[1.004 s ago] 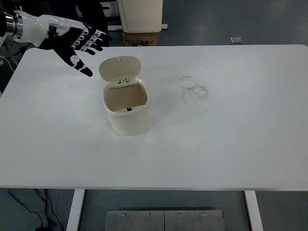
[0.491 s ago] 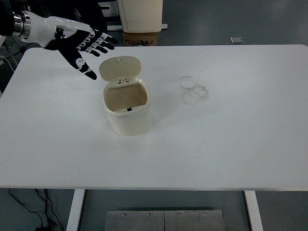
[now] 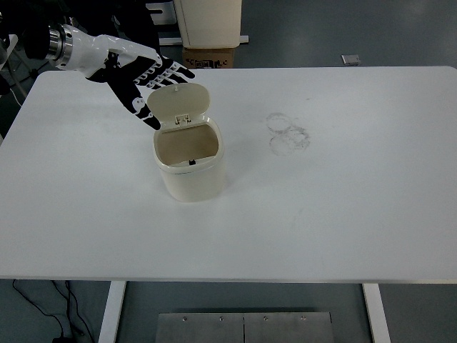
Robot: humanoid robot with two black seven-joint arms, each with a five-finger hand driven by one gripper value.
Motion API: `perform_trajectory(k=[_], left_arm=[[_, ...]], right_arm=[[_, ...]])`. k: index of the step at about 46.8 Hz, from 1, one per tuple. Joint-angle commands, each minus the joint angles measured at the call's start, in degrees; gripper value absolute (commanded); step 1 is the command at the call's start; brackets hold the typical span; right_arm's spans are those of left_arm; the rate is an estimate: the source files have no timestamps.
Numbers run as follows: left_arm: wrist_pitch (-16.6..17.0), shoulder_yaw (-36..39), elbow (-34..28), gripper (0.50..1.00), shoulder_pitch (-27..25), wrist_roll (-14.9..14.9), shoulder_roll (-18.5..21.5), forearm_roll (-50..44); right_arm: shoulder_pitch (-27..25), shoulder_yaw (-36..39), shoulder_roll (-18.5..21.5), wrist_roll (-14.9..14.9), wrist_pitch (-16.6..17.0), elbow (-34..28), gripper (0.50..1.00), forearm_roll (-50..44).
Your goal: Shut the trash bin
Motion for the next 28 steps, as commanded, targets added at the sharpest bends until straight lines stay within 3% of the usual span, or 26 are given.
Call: perform_trajectory(k=[1,13,21,28], left_arm=[[0.0,0.0,0.0,1.000,0.0,0.0,-0.3,0.0],[0.0,0.0,-0.1,1.000,-0.3,0.2,-1.6,0.1],[0.0,0.1,-1.8,1.000,-0.4,3.2,-2.1,0.1],[0.0,0.8,-3.5,1.000,-0.5,3.7,-2.1,0.1]], right_arm=[[-0.1,0.0,0.0,0.0,0.0,0.0,0.991,0.0],[0.0,0.0,0.0,0.0,0.0,0.0,0.991,0.0],[-0.1,0.0,0.0,0.0,0.0,0.0,0.991,0.0],[0.0,0.0,0.0,0.0,0.0,0.0,0.991,0.0]])
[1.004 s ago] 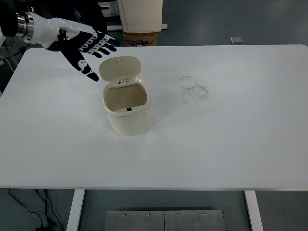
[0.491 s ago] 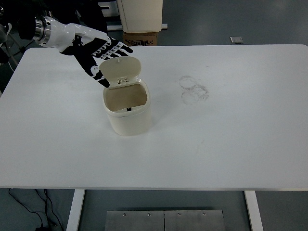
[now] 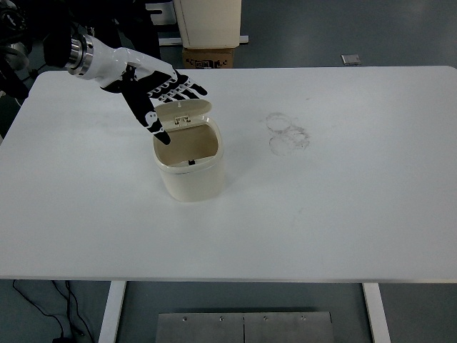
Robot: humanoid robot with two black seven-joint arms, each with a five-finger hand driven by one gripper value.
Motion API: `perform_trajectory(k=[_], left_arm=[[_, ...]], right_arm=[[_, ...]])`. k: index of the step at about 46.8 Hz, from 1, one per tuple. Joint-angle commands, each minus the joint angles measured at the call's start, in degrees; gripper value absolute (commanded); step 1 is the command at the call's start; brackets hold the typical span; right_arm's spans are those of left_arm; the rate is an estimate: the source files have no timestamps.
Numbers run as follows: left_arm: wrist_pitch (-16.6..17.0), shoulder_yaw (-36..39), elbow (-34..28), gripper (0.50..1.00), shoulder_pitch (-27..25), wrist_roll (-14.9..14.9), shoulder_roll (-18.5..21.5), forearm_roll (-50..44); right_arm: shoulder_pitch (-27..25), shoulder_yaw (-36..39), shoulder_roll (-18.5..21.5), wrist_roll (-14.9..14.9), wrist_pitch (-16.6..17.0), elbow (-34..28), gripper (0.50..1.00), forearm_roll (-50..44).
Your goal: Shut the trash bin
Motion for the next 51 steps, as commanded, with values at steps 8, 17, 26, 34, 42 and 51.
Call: perform_trajectory(k=[8,17,26,34,42,51], left_arm=[[0.0,3.2,-2.1,1.000,-0.8,0.0,0.1,0.0],[0.0,4.2,-2.3,1.000,-0.8,0.0,0.3,3.0],[0.0,4.2,-5.4,1.000,-1.0,0.0,0.4,3.5],[0.0,4.2,-6.0,1.000,-1.0,0.0,-0.1,3.5],[0.0,4.2,-6.2,1.000,-0.9,0.0,-0.8,3.5],[0.0,4.2,-7.6,1.000,-0.7,0.0,-0.8,3.5]], right_arm=[[0.0,0.0,0.0,0.0,0.0,0.0,0.991,0.0],[0.1,0.0,0.0,0.0,0.0,0.0,0.991,0.0],[0.1,0.0,0.0,0.0,0.0,0.0,0.991,0.0],[0.1,0.0,0.0,0.0,0.0,0.0,0.991,0.0],[0.1,0.0,0.0,0.0,0.0,0.0,0.991,0.0],[0.1,0.0,0.0,0.0,0.0,0.0,0.991,0.0]])
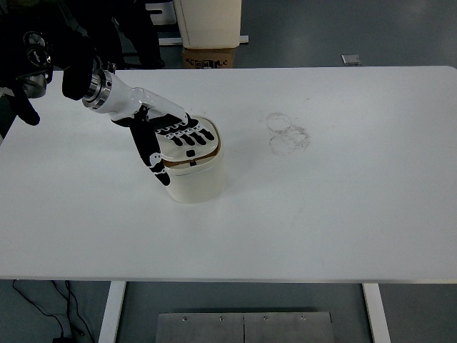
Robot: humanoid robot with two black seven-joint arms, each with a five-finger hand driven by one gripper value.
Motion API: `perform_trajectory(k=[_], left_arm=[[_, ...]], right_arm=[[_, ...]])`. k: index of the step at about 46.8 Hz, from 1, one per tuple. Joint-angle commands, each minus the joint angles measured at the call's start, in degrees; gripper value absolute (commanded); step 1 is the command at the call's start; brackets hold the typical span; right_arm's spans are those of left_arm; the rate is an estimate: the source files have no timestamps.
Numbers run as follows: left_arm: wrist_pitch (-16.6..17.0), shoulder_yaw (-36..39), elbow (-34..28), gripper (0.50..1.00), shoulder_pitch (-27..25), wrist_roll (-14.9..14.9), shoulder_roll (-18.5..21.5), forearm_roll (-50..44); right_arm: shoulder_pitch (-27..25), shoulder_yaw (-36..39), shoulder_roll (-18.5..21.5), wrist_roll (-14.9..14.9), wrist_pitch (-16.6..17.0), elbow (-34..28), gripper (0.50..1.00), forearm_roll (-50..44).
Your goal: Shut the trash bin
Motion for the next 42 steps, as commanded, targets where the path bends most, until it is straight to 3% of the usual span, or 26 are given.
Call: perform_trajectory(k=[1,42], left_arm=[[0.0,0.1,-0.2,1.000,0.2,0.0,0.0,0.0],[0.0,2.1,-1.0,1.000,0.7,0.0,0.1,0.3]], right_arm=[[0.1,0.0,0.0,0.0,0.0,0.0,0.991,0.0],[0.0,0.0,0.0,0.0,0.0,0.0,0.991,0.0]])
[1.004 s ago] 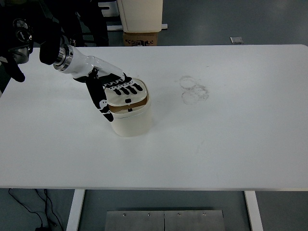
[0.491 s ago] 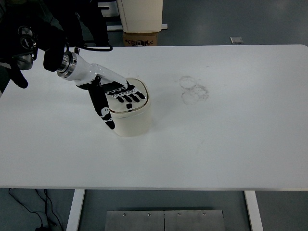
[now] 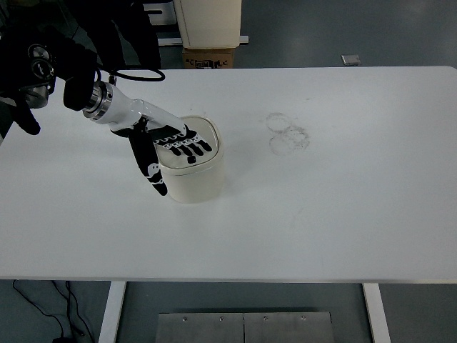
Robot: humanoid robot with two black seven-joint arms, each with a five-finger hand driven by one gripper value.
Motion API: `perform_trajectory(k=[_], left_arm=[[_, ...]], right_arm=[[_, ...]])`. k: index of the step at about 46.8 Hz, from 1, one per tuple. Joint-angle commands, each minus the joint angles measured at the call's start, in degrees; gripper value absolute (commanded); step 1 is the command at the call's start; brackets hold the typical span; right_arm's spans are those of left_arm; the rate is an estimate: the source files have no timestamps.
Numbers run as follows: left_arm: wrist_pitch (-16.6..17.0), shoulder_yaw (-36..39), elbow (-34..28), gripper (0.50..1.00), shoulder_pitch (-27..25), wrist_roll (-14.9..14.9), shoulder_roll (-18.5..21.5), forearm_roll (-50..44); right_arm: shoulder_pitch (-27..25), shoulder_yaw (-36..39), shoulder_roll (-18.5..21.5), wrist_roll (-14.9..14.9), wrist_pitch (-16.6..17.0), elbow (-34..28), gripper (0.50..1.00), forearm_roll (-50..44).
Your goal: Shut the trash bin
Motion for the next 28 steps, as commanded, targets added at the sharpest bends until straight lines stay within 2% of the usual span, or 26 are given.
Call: perform_trajectory(k=[1,19,28], left_arm=[[0.0,0.2,0.1,1.000,0.1,0.0,0.2,0.0],[0.0,-0.9,1.1,1.000,-1.9,-0.2,1.1,-0.8],[0.0,-2.4,5.4,1.000,-1.7,-0.4,2.5,-3.6]], right_arm=[[0.0,0.0,0.0,0.0,0.0,0.0,0.991,0.0],[0.0,0.0,0.0,0.0,0.0,0.0,0.991,0.0],[-0.1,0.0,0.0,0.0,0.0,0.0,0.991,0.0]])
